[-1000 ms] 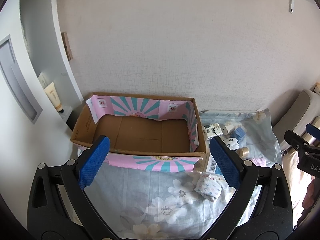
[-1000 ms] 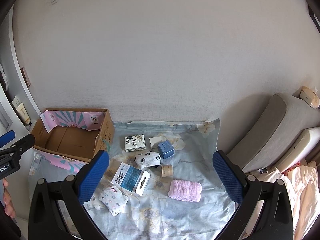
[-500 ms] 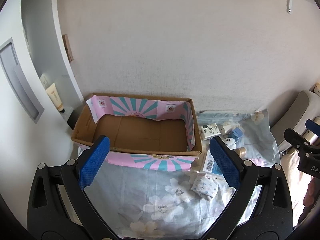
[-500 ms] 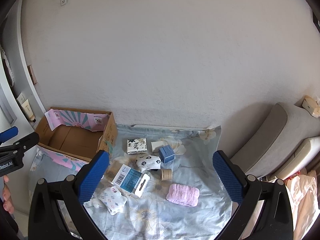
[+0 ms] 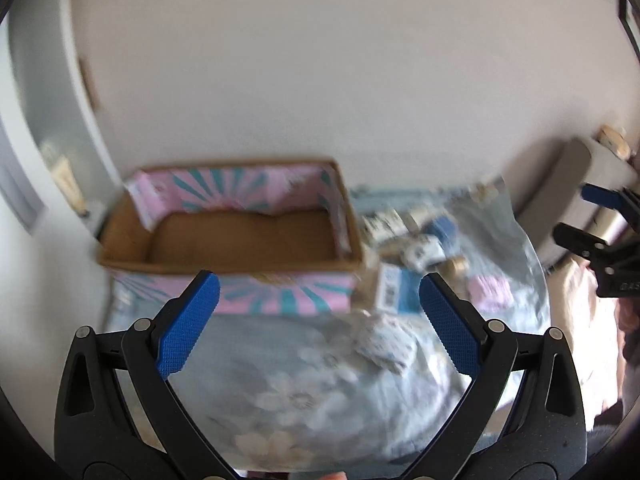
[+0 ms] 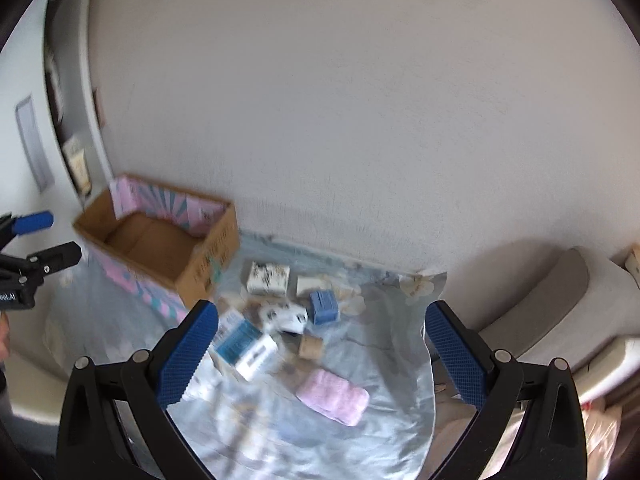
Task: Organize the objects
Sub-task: 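Grasp the white flowered sock with the left tool while the right tool grasps the pink fuzzy sock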
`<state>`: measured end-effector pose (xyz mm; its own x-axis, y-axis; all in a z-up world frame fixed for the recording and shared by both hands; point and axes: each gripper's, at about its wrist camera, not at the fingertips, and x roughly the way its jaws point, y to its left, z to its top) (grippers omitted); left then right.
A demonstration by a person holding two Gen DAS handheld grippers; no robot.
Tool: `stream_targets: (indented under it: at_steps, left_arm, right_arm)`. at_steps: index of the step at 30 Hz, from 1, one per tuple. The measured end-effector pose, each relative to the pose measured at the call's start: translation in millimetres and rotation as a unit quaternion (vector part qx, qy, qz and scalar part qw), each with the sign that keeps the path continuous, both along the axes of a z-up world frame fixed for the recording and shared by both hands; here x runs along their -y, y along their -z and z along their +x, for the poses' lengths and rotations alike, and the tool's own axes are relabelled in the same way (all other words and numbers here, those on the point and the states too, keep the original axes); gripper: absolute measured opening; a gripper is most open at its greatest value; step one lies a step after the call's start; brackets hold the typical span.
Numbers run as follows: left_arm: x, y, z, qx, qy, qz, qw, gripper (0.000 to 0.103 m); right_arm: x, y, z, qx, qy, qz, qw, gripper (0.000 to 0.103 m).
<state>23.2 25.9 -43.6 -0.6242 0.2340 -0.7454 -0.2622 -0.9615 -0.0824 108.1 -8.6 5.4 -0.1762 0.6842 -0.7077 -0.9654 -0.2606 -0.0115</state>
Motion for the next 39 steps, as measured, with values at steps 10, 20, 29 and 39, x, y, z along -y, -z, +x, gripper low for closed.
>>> stream_targets:
  at_steps: [10, 20, 29, 39]
  left_arm:
    - [-52.0, 102.3, 12.9, 0.058, 0.080, 0.005, 0.9951, 0.092]
    - [-80.1, 157.2, 9.3, 0.080, 0.103, -0.021, 0.9912, 0.085]
    - [-83.9, 176.0, -6.1, 0.089, 0.093, -0.039, 0.9909, 0.071]
    - [-78.4, 180.7, -11.5, 0.105, 0.094, -0.048, 0.9888, 0.057]
  right_arm:
    - [-0.5, 106.6, 19.5, 0.008, -0.058, -0.075, 0.995, 0.101]
    - [-15.7, 163.5, 28.0, 0.018, -0.094, -0.107, 0.990, 0.094]
    - [-28.7, 191.2, 31.4, 0.015, -0.120, -0.136, 0.983, 0.084]
    - [-32.3, 199.2, 22.6, 0.011, -0.166, -0.147, 0.975, 0.054]
